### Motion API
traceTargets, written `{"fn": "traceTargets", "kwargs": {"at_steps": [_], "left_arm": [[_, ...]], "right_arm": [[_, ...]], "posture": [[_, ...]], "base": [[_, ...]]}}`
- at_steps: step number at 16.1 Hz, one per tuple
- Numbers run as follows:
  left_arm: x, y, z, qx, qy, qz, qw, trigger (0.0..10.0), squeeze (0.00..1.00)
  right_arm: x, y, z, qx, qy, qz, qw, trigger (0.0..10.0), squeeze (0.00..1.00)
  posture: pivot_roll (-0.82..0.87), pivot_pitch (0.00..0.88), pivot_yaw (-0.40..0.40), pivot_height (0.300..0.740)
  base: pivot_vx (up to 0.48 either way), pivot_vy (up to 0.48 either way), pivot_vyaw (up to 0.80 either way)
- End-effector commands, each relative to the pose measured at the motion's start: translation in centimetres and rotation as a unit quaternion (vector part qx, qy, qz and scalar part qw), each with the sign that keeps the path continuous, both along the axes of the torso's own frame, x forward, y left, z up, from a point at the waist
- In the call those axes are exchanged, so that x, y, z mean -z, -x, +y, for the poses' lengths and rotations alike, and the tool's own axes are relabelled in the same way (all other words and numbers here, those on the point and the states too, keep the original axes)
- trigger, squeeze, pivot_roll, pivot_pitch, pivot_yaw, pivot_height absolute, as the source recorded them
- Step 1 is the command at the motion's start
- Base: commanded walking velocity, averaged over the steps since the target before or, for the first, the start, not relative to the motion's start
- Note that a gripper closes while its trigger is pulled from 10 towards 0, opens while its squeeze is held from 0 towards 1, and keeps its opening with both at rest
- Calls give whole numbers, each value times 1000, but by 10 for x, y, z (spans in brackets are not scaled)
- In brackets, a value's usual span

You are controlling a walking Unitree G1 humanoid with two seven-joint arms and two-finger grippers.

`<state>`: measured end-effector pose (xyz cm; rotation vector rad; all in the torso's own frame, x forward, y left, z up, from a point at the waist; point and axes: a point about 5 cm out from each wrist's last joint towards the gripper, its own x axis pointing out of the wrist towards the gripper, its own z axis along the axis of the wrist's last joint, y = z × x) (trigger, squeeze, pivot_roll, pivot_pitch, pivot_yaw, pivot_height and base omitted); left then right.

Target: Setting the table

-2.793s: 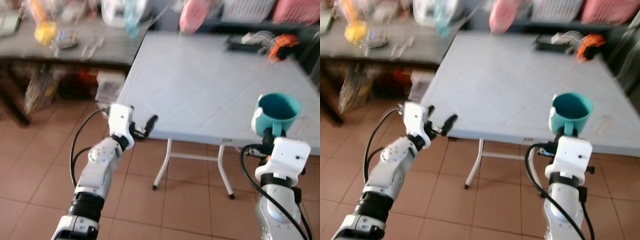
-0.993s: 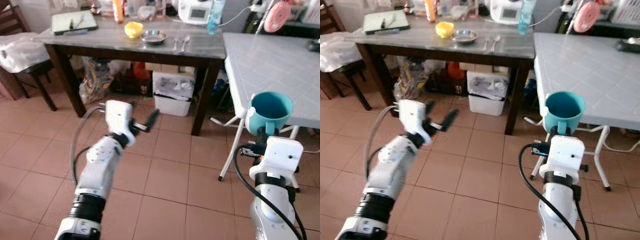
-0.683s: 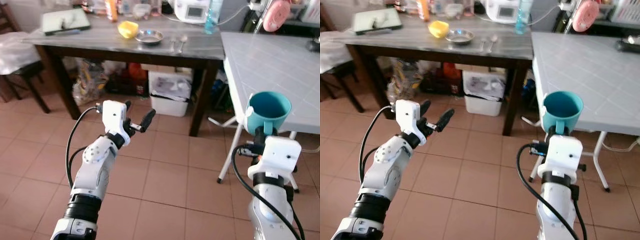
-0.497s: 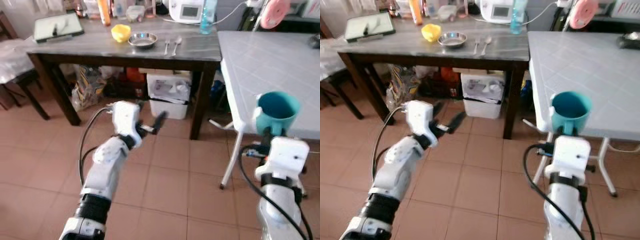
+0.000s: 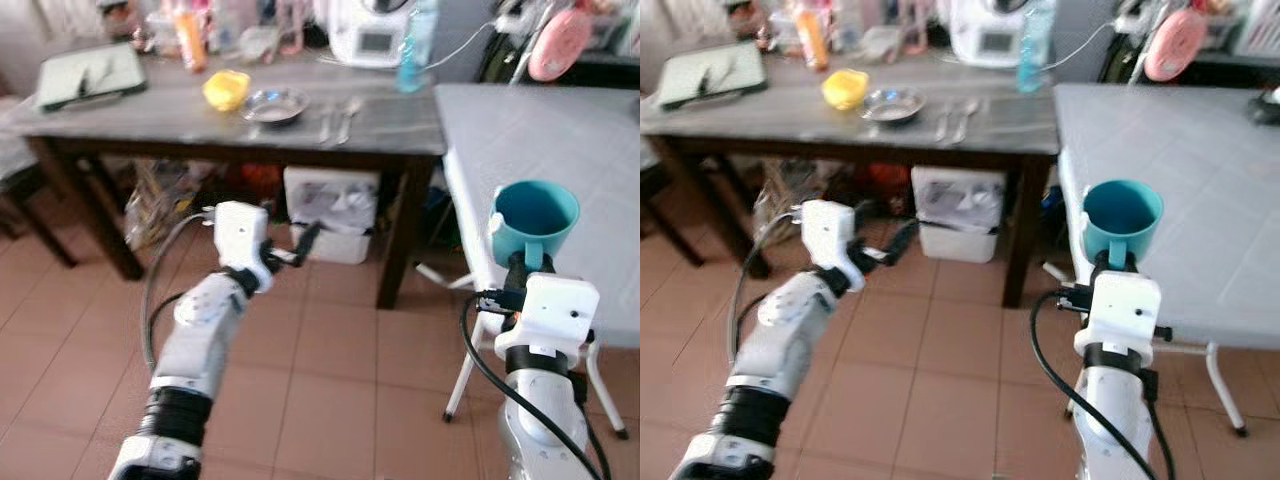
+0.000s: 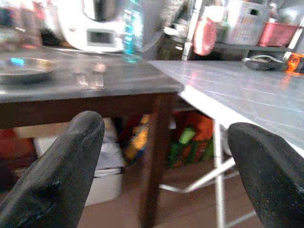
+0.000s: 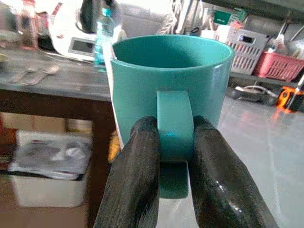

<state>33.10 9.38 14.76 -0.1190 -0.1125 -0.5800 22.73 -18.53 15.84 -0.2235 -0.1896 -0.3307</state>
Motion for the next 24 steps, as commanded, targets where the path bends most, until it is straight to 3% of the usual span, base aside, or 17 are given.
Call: {"fn": "traceTargets", "kwargs": {"at_steps": [1, 10, 12, 14, 17, 24], "left_arm": [[-2, -2, 10, -14, -13, -5, 1000, 10000, 0], [-6, -3, 5, -15, -10, -12, 1000, 10000, 0], [-5, -4, 11, -33, -21, -17, 999, 10000, 0], [-2, -4, 30, -74, -44, -18, 996, 10000, 0], [4, 3, 42, -88, -60, -14, 994, 10000, 0], [6, 10, 36, -78, -62, -17, 995, 10000, 0]], "right_arm": [[-6, 0, 3, -5, -3, -15, 1000, 10000, 0], [-7, -1, 2, -8, 3, -16, 1000, 10000, 0], [-7, -1, 3, -10, 4, -16, 1000, 10000, 0], [-6, -2, 6, -20, 1, -13, 1000, 10000, 0], [-6, -4, 7, -23, -1, -13, 1000, 10000, 0], [-7, -4, 7, -25, 3, -13, 1000, 10000, 0]], "posture": [[39, 65, 11, 740], [32, 58, 1, 740], [35, 62, -2, 740], [44, 66, -7, 740], [54, 69, -8, 740], [50, 74, -11, 740]], "base": [[480, 0, 0], [480, 0, 104], [480, 0, 509], [480, 0, 516], [480, 0, 483], [480, 0, 125]]}}
